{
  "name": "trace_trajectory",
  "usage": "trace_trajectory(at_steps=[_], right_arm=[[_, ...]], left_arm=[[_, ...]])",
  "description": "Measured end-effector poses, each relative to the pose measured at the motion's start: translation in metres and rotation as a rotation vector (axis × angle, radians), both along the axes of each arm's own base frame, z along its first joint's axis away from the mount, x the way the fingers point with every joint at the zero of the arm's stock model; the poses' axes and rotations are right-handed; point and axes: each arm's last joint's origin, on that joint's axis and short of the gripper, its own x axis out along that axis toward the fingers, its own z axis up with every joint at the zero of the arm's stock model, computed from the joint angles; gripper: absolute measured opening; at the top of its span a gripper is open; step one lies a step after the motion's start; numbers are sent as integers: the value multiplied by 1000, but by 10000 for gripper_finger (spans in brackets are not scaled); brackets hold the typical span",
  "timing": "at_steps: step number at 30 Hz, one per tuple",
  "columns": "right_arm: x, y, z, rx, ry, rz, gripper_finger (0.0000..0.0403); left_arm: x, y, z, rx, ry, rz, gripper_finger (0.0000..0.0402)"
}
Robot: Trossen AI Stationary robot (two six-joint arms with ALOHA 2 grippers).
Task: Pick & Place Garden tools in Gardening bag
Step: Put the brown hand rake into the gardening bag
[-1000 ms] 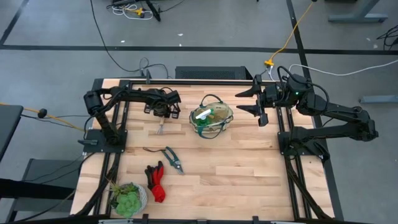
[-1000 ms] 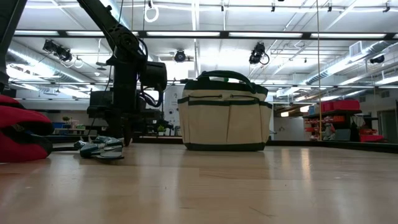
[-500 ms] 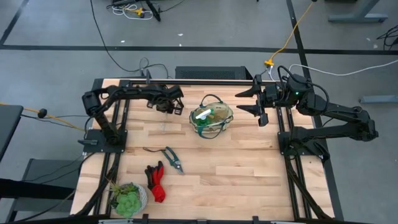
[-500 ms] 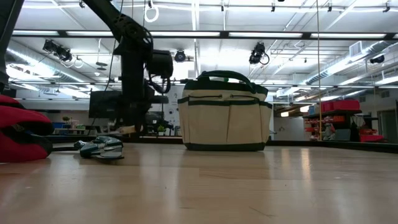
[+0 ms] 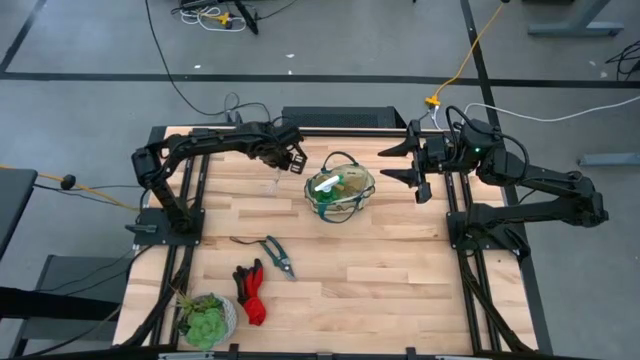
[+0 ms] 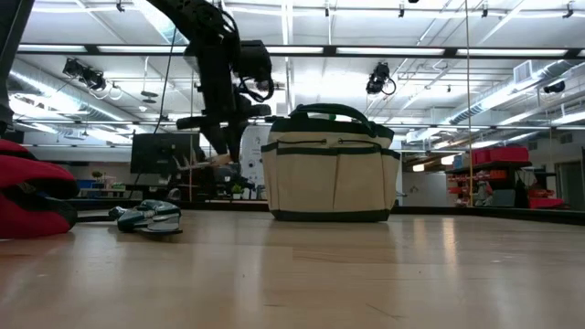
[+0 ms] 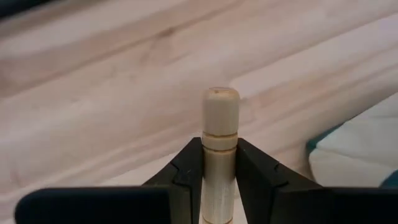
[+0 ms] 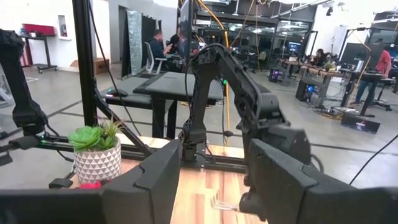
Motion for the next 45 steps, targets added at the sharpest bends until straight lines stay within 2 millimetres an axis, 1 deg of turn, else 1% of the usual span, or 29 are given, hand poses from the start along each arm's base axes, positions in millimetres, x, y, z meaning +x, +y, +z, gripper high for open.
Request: trace_trajectory(at_steps=[6, 11, 15, 19, 26, 30, 38, 40, 45], right_arm=[[0, 0, 0, 12, 1, 0, 194], [0, 0, -1, 15, 12, -18, 194], [0, -2, -3, 17, 29, -79, 189], [0, -3, -3, 8, 33, -113, 170], [-3, -3, -2, 5, 32, -113, 112], [-9, -1, 0, 3, 19, -114, 76], [-30, 3, 5, -14, 14, -165, 10], [-34, 4, 5, -13, 23, -165, 4], [-41, 6, 3, -7, 54, -165, 3]], left_arm=[[10, 3, 24, 46, -60, -32, 80], [21, -1, 52, 96, -110, -106, 80], [29, -6, 75, 158, -155, -164, 80], [32, -10, 93, 199, -170, -195, 80], [35, -14, 121, 257, -219, -225, 80], [40, -19, 128, 300, -247, -274, 80], [52, -30, 135, 360, -330, -336, 80], [54, -32, 137, 379, -349, -354, 80], [62, -36, 144, 433, -422, -393, 80]])
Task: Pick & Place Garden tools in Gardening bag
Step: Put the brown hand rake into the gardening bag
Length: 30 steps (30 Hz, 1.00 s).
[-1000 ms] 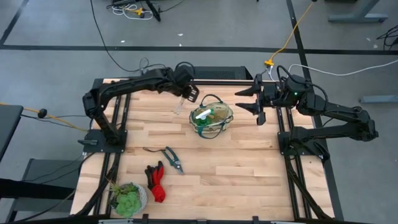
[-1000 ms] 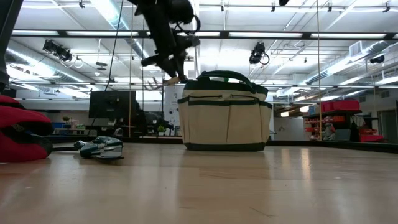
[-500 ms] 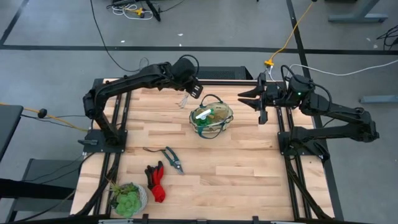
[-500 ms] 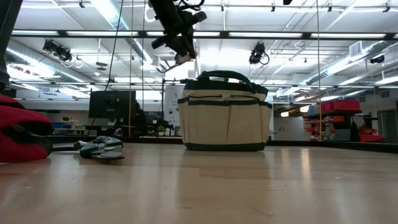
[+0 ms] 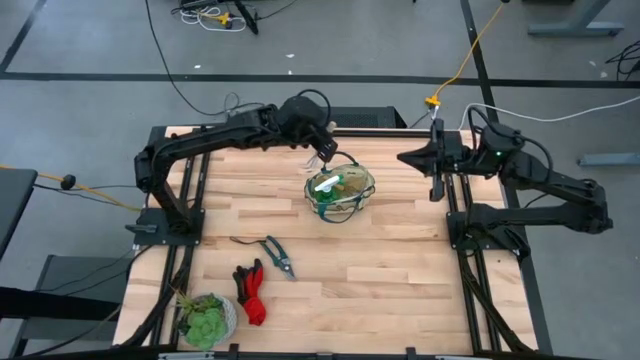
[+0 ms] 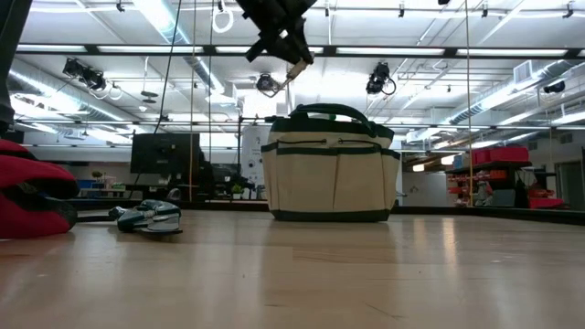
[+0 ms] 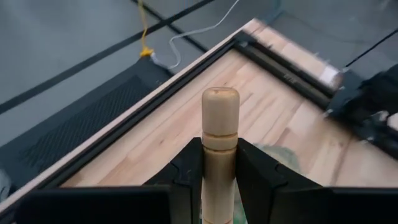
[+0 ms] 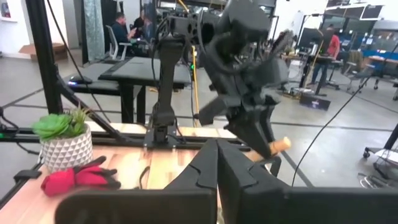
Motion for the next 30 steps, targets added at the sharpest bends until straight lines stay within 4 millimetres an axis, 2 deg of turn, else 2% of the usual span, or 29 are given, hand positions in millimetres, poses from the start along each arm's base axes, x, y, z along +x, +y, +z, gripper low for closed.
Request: trace_trajectory(at_steps=[9, 17, 25, 30], right_arm=[[-10, 3, -4, -24, 49, 2, 1], [-14, 4, -6, -22, 74, 3, 0], [-14, 4, -7, -20, 82, 3, 0], [-14, 4, -8, -16, 96, 4, 0]], left_arm=[[11, -7, 13, 77, -132, -90, 80], [21, -22, 21, 196, -194, -149, 80], [35, -31, 20, 247, -251, -178, 80], [44, -32, 10, 245, -237, -187, 80]])
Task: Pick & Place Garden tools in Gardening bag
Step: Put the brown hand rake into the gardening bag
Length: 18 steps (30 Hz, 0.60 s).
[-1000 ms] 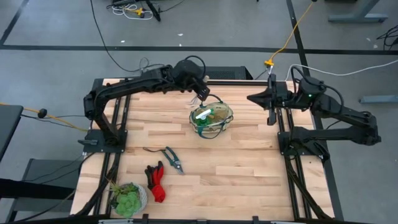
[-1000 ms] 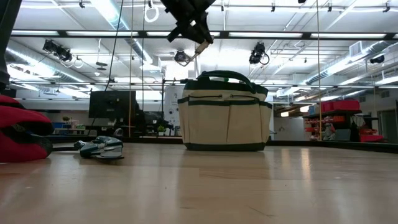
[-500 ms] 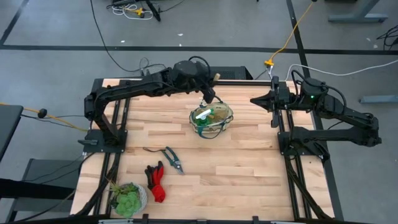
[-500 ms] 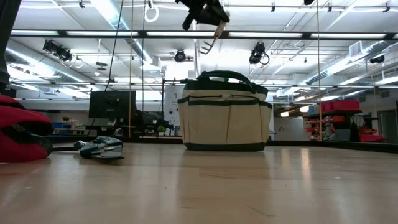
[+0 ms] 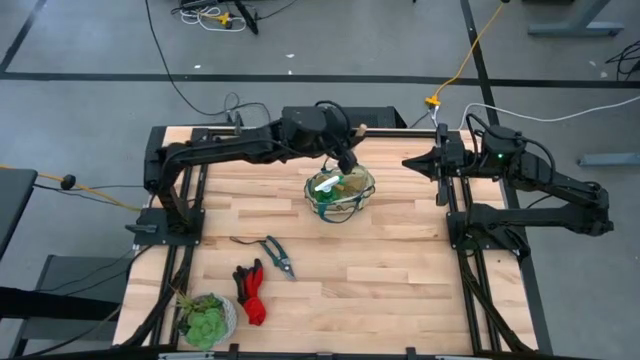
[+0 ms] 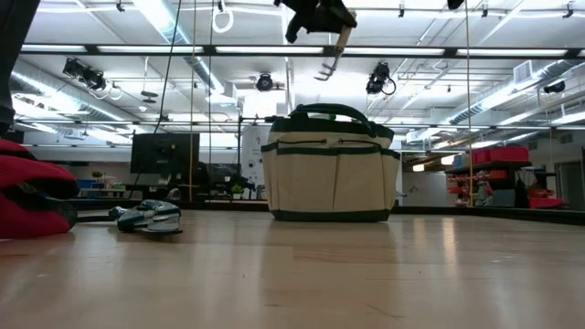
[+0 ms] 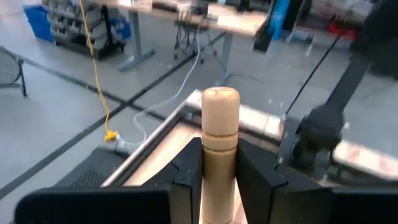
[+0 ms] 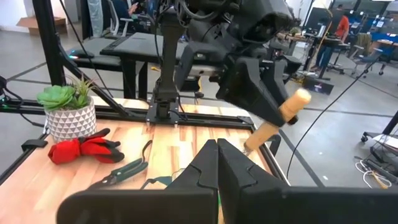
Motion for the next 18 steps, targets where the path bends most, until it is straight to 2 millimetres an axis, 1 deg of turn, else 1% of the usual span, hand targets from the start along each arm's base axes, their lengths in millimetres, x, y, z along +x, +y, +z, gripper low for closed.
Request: trace_trajectory(at_steps=[3, 5, 6, 8, 10, 12, 14, 16, 18], right_arm=[[0, 0, -1, 3, 9, 0, 0], [0, 0, -1, 4, 14, 1, 0], [0, 0, -1, 4, 14, 0, 0], [0, 0, -2, 4, 17, 1, 0], [0, 0, -2, 5, 18, 1, 0], [0, 0, -2, 1, 18, 1, 0], [0, 0, -2, -5, 20, 2, 0], [0, 0, -2, -10, 23, 4, 0], [0, 0, -2, -11, 24, 3, 0]], left_arm=[[10, 0, -5, 22, -26, -9, 80], [14, 1, -11, 25, -13, -9, 80], [18, 2, -12, 31, -46, -10, 80], [20, 2, -16, 26, -33, -17, 80], [29, 4, -21, 34, -67, -19, 80], [30, 4, -28, 25, -32, -27, 80], [39, 6, -35, 35, -55, -27, 80], [40, 6, -44, 27, -10, -26, 80], [45, 7, -46, 37, -36, -24, 80]])
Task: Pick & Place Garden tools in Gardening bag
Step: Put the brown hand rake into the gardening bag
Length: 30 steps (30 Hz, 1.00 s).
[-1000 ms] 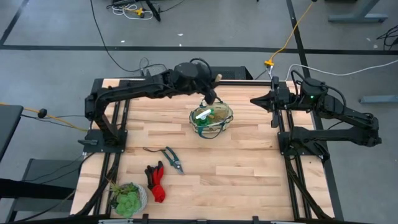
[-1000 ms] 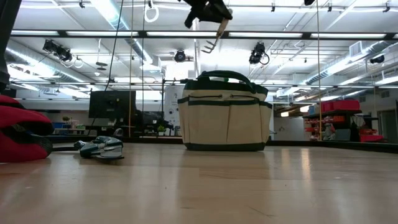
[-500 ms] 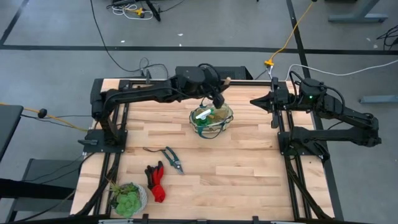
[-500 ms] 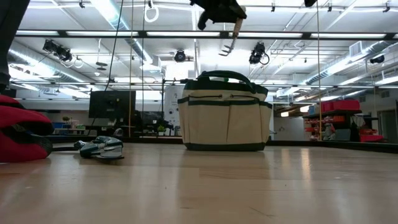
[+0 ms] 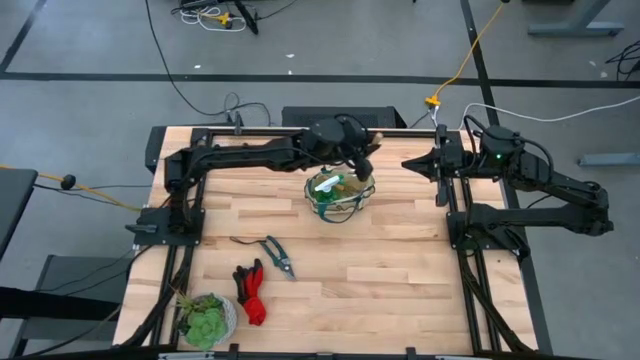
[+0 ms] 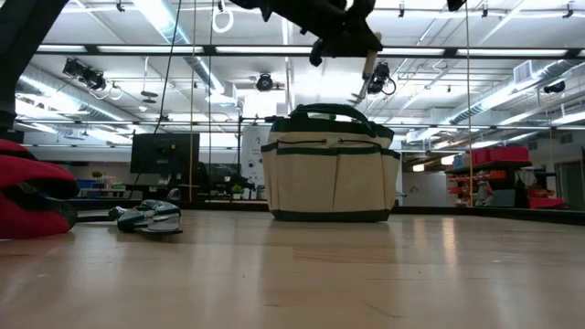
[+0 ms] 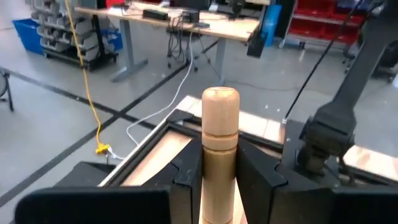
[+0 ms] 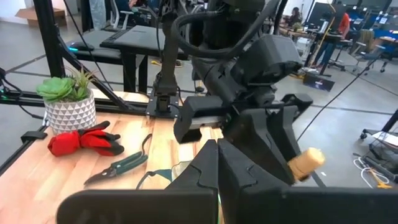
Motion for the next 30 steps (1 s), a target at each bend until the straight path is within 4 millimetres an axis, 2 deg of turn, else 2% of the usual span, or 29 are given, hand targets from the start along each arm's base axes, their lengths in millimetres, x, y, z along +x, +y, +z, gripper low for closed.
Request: trace_trajectory(at_steps=[19, 30], right_arm=[[0, 0, -1, -2, 8, 1, 0], [0, 0, -1, -1, 9, 1, 0]], left_arm=[[0, -5, -4, 3, 51, -4, 80], [20, -12, -41, 7, 122, 30, 80]])
